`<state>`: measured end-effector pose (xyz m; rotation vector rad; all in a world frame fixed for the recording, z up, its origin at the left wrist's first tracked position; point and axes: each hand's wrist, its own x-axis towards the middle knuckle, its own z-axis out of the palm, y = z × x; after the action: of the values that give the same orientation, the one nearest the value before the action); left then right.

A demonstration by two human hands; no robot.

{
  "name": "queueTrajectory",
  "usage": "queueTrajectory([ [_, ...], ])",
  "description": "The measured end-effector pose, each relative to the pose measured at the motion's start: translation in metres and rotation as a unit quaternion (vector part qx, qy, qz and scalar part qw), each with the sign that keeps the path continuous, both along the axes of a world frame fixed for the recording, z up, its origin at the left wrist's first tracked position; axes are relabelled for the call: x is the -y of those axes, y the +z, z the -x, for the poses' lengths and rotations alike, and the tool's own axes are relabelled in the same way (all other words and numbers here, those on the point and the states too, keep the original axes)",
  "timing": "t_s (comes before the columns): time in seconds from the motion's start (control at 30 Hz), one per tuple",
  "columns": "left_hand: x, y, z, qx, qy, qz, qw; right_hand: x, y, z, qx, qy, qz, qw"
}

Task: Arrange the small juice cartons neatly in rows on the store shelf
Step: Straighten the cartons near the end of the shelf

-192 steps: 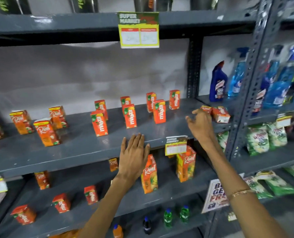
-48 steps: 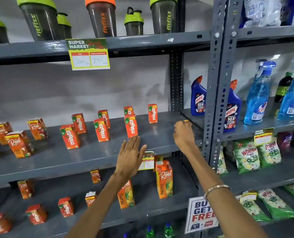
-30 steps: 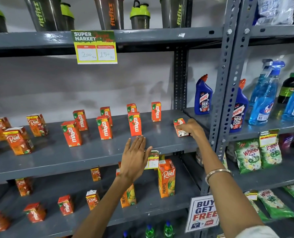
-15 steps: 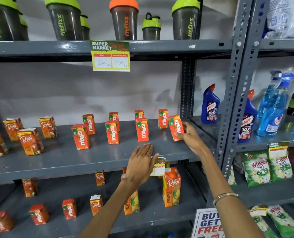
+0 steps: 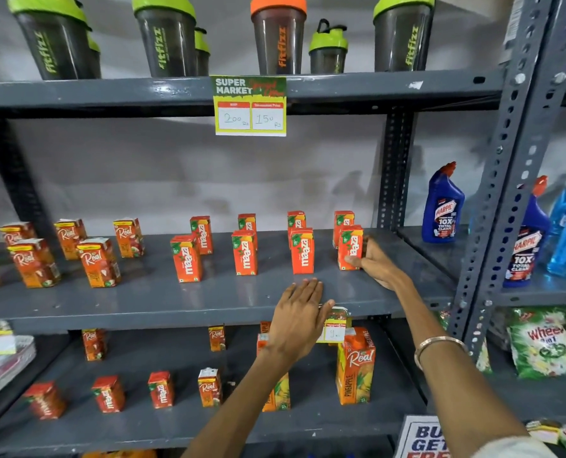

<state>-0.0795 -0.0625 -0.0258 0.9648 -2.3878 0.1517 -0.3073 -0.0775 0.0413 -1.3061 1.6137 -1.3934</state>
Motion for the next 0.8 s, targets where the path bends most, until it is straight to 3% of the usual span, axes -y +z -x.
queueTrajectory([
  [0.13,-0.001,0.004,0.0,-0.018,-0.009,-0.032,0.999,0.0,-0.004,0.0,-0.021,-0.015,0.005,1.0],
  [0.27,-0.019,0.023,0.004,-0.142,-0.067,-0.101,0.982,-0.011,-0.011,0.0,0.009,-0.036,0.038,0.999],
  [0.33,-0.031,0.04,0.025,-0.219,-0.135,-0.167,0.952,-0.014,-0.015,0.002,0.013,-0.029,0.065,0.997],
  [0.4,-0.029,0.052,0.058,-0.312,-0.173,-0.258,0.898,-0.016,-0.018,0.004,0.019,-0.005,0.08,0.997],
  [0.47,-0.016,0.06,0.086,-0.384,-0.132,-0.354,0.842,-0.017,-0.018,0.0,0.012,0.007,0.09,0.996],
  [0.53,0.002,0.058,0.106,-0.41,-0.077,-0.406,0.813,-0.018,-0.017,-0.003,-0.002,0.009,0.091,0.996],
  [0.67,0.019,0.059,0.119,-0.43,-0.063,-0.421,0.796,-0.015,-0.018,-0.002,-0.034,0.039,0.096,0.994],
  [0.8,0.025,0.057,0.116,-0.406,-0.078,-0.412,0.812,-0.016,-0.018,0.0,-0.03,0.03,0.11,0.993],
])
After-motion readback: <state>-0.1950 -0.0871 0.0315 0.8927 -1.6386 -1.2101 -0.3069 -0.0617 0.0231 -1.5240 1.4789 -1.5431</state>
